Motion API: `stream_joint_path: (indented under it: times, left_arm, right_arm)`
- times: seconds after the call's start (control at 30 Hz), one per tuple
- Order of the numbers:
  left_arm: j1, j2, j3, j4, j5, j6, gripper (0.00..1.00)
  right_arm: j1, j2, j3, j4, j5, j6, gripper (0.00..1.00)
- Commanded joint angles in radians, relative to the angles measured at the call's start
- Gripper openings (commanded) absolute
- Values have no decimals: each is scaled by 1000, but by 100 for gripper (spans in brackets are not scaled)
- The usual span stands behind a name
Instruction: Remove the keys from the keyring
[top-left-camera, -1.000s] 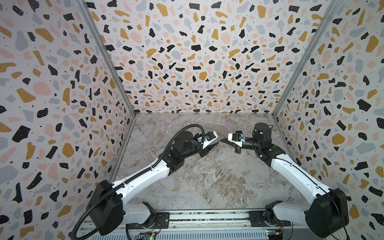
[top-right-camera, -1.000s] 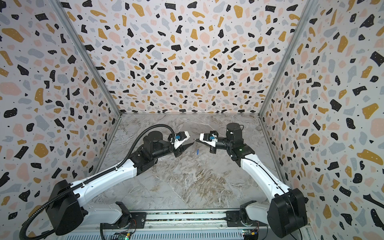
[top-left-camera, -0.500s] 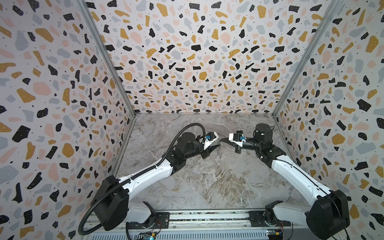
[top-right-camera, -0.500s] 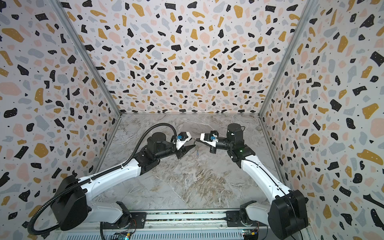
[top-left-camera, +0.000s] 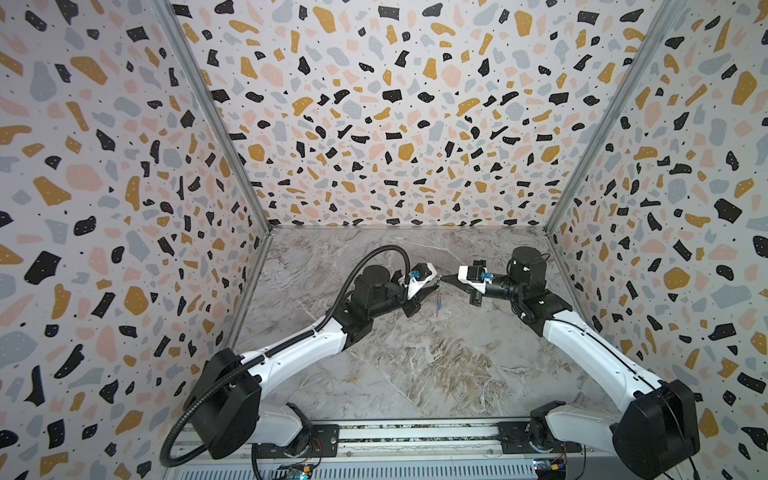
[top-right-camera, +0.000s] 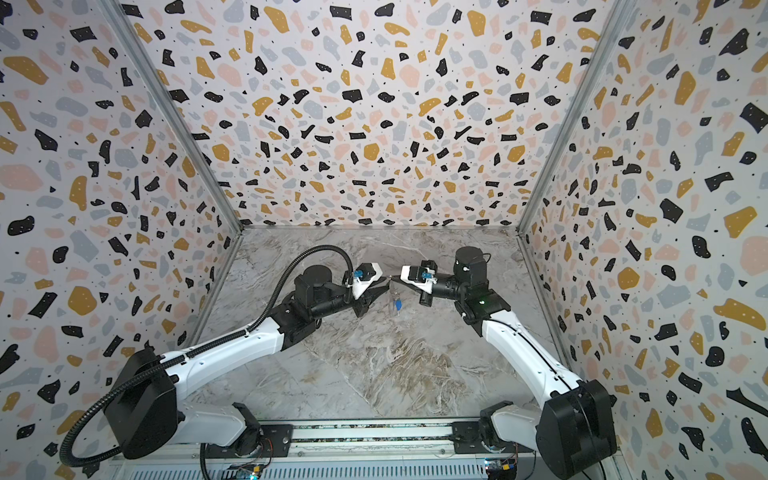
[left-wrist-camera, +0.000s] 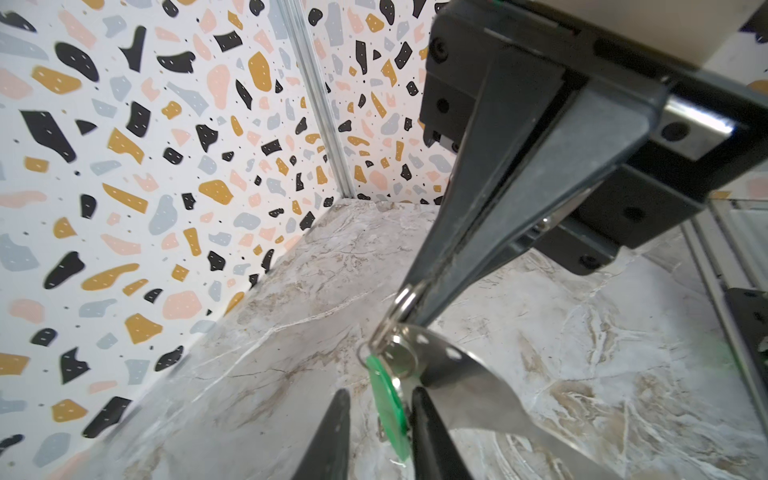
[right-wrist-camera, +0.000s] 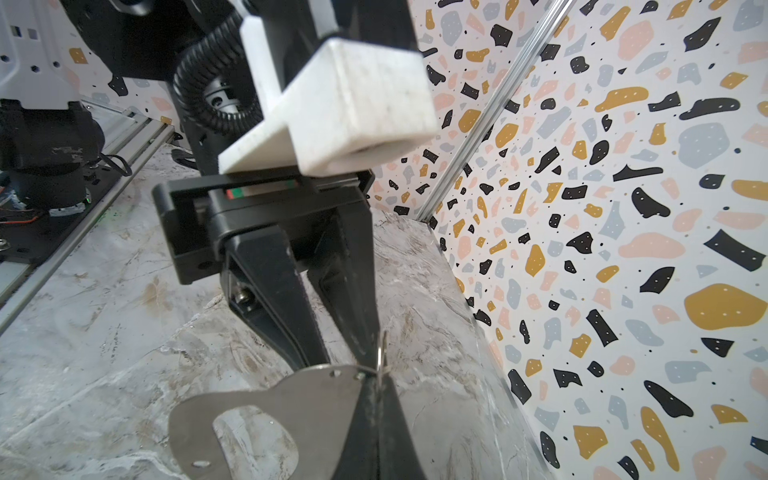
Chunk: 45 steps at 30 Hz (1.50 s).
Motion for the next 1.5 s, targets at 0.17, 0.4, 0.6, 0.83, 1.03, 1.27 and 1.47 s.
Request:
stream_joint_path:
  times: [0.17, 0.4, 0.6, 0.83, 1.03, 1.27, 1.47]
  left_arm:
    - [-3, 2, -5, 78, 25, 25, 3]
    - [-3, -19, 11, 33, -87, 70, 0]
    - [-13, -41, 40, -24, -239, 133, 0]
    - [-42, -53, 51, -5, -317, 172, 0]
    - [-70, -36, 81, -27, -371, 201, 0]
    - [-95, -6, 116, -47, -422, 222, 0]
    - [-111, 9, 128, -47, -471, 240, 0]
  right_arm:
    - [-2, -38, -11, 56, 3, 28, 0]
    - [-2, -54, -28, 47, 40, 15, 0]
    - [-4, -55, -25, 10, 97, 0, 0]
    - [-2, -31, -6, -23, 118, 8, 0]
    - [11, -12, 12, -43, 194, 14, 0]
    - [27, -3, 23, -27, 263, 44, 0]
    - [47, 2, 29, 11, 336, 107, 0]
